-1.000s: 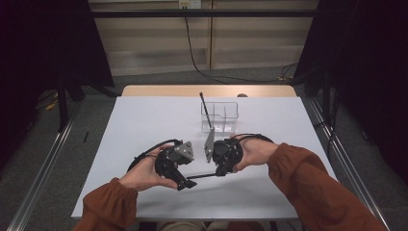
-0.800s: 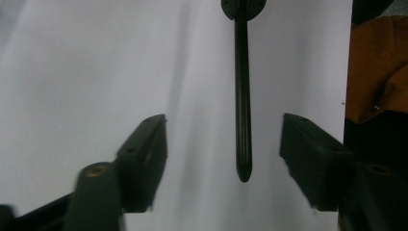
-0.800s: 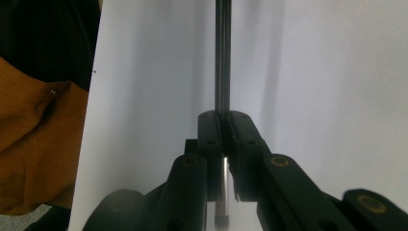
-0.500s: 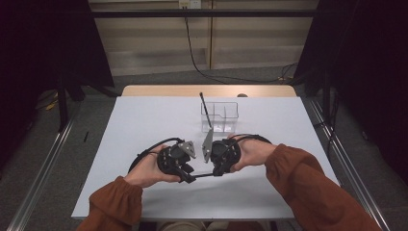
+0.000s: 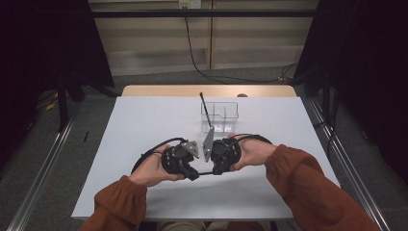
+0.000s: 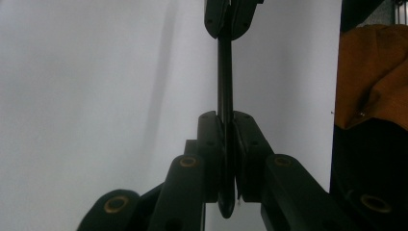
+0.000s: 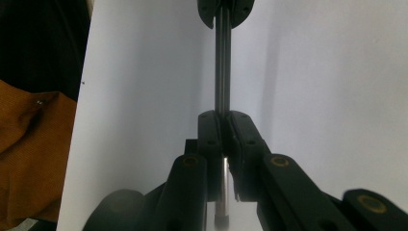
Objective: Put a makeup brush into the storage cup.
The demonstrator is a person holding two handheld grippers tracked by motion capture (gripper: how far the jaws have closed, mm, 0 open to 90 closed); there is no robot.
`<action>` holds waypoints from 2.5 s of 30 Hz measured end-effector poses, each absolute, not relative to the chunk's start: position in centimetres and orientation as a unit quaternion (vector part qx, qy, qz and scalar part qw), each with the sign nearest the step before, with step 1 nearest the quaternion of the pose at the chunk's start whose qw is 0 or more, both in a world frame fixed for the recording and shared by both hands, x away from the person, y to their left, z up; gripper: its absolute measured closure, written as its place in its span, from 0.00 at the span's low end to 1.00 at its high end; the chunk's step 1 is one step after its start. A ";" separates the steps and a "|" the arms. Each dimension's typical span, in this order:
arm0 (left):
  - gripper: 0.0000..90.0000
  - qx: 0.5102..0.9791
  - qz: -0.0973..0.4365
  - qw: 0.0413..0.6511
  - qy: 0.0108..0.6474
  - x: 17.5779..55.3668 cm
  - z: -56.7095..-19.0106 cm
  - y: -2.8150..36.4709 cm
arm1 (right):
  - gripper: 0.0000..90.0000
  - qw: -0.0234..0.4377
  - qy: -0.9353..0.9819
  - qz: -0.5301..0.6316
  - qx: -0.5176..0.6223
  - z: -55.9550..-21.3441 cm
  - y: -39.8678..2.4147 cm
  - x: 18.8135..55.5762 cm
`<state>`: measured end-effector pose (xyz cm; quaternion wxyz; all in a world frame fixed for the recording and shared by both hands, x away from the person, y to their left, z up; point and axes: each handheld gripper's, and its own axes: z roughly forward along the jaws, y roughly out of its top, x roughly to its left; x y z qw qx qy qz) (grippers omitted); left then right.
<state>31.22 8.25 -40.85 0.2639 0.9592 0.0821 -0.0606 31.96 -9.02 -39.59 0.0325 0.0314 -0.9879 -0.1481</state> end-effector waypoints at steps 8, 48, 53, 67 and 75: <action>0.93 0.958 -0.071 0.267 0.077 31.3 -41.0 8.5 | 0.92 0.036 -0.985 -0.166 0.030 -39.8 -9.4 32.0; 0.93 0.941 -0.071 0.303 0.130 31.4 -41.1 11.0 | 0.07 -0.019 -0.956 -0.287 -0.066 -39.9 -13.7 32.3; 0.93 0.941 -0.069 0.302 0.133 31.3 -41.3 11.4 | 0.04 -0.023 -0.952 -0.296 -0.071 -40.2 -13.9 31.7; 0.93 0.929 -0.065 0.332 0.152 30.7 -41.9 13.5 | 0.05 -0.034 -0.931 -0.344 -0.113 -40.4 -16.5 30.9; 0.93 0.923 -0.058 0.343 0.162 30.4 -42.2 14.4 | 0.04 -0.041 -0.919 -0.371 -0.131 -41.3 -17.4 30.0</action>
